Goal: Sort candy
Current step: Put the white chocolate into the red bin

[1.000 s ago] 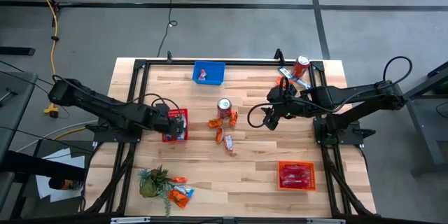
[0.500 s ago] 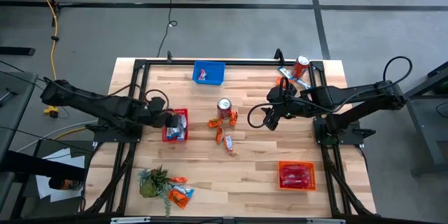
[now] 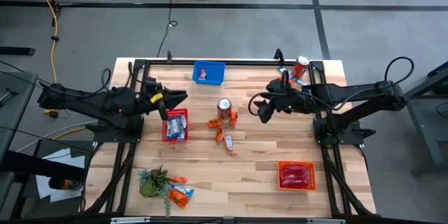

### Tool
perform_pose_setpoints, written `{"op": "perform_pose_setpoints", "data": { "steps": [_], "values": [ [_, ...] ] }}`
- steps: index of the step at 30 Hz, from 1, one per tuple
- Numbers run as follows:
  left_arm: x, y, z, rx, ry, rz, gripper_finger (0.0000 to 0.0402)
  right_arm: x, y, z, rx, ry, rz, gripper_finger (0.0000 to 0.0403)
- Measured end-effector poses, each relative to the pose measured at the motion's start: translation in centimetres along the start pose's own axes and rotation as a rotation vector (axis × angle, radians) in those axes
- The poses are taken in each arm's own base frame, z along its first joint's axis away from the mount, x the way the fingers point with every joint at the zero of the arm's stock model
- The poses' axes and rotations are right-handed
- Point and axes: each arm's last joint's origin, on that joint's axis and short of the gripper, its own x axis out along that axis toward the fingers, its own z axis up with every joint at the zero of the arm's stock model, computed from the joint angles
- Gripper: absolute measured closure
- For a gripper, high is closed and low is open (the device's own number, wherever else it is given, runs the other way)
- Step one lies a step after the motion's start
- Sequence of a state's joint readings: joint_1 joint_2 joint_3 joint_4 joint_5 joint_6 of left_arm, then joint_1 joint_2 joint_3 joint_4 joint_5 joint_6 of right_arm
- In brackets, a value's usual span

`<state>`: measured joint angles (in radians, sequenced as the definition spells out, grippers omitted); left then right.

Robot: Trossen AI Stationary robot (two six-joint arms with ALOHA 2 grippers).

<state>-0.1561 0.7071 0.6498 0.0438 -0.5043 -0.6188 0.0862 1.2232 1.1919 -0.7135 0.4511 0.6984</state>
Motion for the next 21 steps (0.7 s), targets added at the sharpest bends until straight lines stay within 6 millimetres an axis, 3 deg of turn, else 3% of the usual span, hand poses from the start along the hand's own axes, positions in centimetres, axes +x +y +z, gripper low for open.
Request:
{"op": "perform_pose_setpoints", "data": {
  "steps": [6,10,21],
  "values": [
    [0.6,0.8,0.8,0.073,0.001,-0.038,0.0286,0.7,-1.3,1.0,0.192,-0.010,-0.042,0.0194],
    [1.0,1.5,1.4,0.106,0.004,-0.046,0.0286,1.4,-3.2,1.9,0.303,-0.029,-0.137,0.0194],
    [1.6,4.2,3.7,0.123,-0.128,0.102,0.0286,5.0,-14.2,3.2,0.386,0.193,-0.681,0.0194]
  ]
}}
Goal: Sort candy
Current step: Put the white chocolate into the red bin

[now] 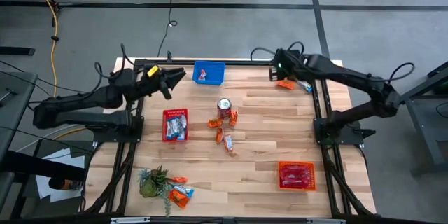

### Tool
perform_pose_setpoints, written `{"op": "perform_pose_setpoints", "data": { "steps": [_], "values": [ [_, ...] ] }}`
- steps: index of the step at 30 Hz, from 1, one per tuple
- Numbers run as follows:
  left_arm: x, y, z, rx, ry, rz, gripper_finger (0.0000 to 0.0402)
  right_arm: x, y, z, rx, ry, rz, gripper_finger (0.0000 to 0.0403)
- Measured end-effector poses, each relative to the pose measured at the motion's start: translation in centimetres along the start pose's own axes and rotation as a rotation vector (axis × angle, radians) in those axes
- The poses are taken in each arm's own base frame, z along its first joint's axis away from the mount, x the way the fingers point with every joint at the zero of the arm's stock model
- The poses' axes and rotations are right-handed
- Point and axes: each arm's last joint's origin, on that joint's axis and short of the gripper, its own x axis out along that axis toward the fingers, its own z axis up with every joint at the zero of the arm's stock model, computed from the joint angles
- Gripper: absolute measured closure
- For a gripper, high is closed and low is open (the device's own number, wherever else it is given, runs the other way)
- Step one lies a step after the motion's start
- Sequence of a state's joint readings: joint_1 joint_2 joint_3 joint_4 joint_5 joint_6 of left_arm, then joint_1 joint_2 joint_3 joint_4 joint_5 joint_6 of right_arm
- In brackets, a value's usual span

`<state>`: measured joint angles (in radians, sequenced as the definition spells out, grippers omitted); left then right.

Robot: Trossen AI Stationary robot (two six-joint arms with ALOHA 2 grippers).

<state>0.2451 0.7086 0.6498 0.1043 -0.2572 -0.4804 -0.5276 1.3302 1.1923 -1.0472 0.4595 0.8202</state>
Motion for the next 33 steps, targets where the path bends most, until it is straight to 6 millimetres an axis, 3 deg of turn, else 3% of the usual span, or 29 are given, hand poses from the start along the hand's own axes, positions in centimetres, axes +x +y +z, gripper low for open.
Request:
{"op": "perform_pose_setpoints", "data": {
  "steps": [5,11,18,23,26,33],
  "values": [
    [0.2,1.0,0.5,0.026,-0.027,0.053,0.0286,5.3,-1.6,2.4,-0.168,0.165,-0.064,0.0194],
    [0.3,2.1,1.1,0.015,-0.063,0.119,0.0287,9.7,-2.9,2.6,-0.361,0.422,-0.059,0.0194],
    [0.4,3.0,1.6,0.043,-0.089,0.174,0.0287,11.3,-4.2,0.4,-0.413,0.540,-0.186,0.0232],
    [0.4,3.8,2.0,0.083,-0.110,0.227,0.0287,12.8,-5.5,-2.7,-0.334,0.558,-0.266,0.0320],
    [0.3,4.3,2.3,0.086,-0.122,0.253,0.0287,13.7,-6.0,-3.4,-0.282,0.503,-0.319,0.0385],
    [0.3,5.0,2.6,0.097,-0.123,0.258,0.0287,14.9,-6.2,-3.8,-0.221,0.366,-0.430,0.0400]
  ]
}}
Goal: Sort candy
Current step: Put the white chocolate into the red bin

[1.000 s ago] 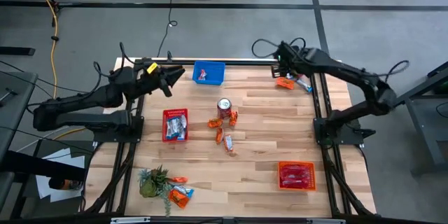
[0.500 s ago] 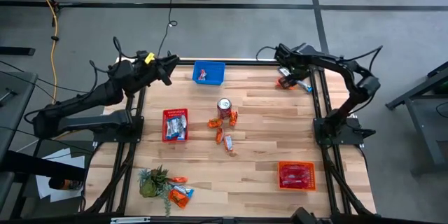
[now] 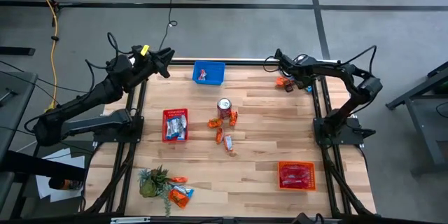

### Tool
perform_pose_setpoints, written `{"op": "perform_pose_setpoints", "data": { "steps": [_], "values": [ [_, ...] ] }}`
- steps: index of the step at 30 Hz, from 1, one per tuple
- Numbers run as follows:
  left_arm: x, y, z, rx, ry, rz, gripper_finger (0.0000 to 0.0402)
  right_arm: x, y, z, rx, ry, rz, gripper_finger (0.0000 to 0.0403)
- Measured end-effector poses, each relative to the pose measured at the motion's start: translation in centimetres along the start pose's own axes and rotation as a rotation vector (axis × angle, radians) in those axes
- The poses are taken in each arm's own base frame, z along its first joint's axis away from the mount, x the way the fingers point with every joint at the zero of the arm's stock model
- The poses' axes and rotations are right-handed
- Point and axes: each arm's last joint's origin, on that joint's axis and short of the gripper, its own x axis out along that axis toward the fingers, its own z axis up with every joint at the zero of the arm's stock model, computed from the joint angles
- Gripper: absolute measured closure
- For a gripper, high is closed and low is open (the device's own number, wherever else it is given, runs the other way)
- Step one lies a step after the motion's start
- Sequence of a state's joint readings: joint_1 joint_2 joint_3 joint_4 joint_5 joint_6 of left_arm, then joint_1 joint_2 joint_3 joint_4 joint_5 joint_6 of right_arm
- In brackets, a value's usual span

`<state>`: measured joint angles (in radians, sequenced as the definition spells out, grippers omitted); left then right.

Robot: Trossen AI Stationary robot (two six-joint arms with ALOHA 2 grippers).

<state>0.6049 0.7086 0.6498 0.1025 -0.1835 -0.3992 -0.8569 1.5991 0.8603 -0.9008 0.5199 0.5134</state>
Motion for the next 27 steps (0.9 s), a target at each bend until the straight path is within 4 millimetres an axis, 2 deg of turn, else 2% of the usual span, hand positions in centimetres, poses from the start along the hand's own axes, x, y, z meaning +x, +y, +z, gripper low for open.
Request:
{"op": "perform_pose_setpoints", "data": {
  "steps": [15,20,27],
  "values": [
    [0.0,0.1,0.0,-0.015,0.012,-0.028,0.0287,3.0,1.9,-0.8,-0.014,-0.087,-0.240,0.0402],
    [0.0,0.1,0.0,-0.018,0.012,-0.028,0.0287,3.6,2.9,-0.8,-0.072,-0.068,-0.194,0.0402],
    [0.0,0.1,0.0,-0.018,0.012,-0.028,0.0287,2.8,3.7,-1.3,-0.143,-0.048,-0.120,0.0403]
  ]
}}
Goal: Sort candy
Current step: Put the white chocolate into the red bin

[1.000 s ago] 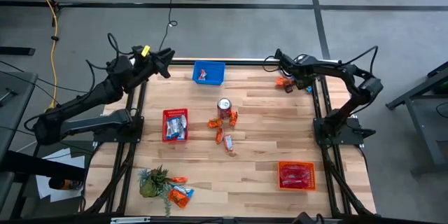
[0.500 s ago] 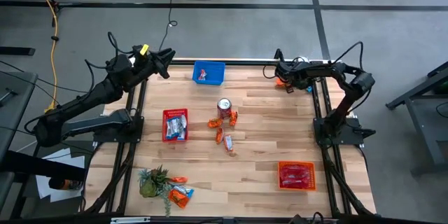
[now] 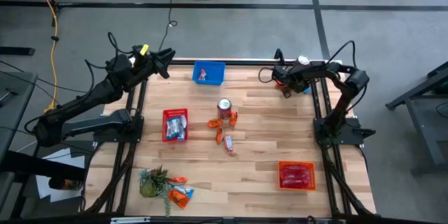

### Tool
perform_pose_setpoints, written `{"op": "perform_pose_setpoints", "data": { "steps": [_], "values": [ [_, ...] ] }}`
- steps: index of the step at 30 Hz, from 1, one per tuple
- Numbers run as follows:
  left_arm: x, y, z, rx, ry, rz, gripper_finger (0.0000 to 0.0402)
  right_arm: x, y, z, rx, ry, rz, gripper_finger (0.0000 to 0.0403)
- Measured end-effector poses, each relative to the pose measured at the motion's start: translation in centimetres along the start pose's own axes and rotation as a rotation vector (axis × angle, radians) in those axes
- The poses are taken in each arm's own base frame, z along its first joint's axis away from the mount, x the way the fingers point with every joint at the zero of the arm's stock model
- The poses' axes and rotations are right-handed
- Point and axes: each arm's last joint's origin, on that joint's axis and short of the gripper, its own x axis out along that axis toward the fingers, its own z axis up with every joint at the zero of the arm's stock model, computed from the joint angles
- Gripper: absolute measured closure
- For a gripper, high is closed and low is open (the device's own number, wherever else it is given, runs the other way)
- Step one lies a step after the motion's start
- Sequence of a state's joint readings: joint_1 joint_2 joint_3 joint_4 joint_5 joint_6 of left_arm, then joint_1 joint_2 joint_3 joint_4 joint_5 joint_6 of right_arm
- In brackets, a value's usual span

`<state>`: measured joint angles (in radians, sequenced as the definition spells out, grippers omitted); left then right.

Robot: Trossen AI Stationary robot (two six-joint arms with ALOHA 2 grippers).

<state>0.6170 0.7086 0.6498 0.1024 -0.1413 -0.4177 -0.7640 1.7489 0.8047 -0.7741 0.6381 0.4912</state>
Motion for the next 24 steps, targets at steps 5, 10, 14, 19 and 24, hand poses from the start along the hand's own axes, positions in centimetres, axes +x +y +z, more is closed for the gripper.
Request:
{"op": "perform_pose_setpoints", "data": {
  "steps": [5,10,14,19,24],
  "values": [
    [0.0,0.0,0.0,0.003,0.000,0.001,0.0287,-1.1,0.7,-1.3,-0.095,0.042,0.025,0.0403],
    [0.0,0.0,0.0,0.011,0.001,0.002,0.0287,-2.4,2.0,-2.9,-0.201,0.075,0.058,0.0403],
    [0.0,0.0,0.0,0.027,0.002,0.002,0.0287,-3.8,3.4,-4.4,-0.266,0.072,0.090,0.0403],
    [0.0,0.0,-0.1,0.030,0.005,0.004,0.0287,-5.5,5.0,-6.8,-0.351,0.080,0.124,0.0403],
    [0.0,0.0,-0.1,0.030,0.008,0.004,0.0287,-7.6,6.3,-9.3,-0.493,0.041,0.189,0.0403]
  ]
}}
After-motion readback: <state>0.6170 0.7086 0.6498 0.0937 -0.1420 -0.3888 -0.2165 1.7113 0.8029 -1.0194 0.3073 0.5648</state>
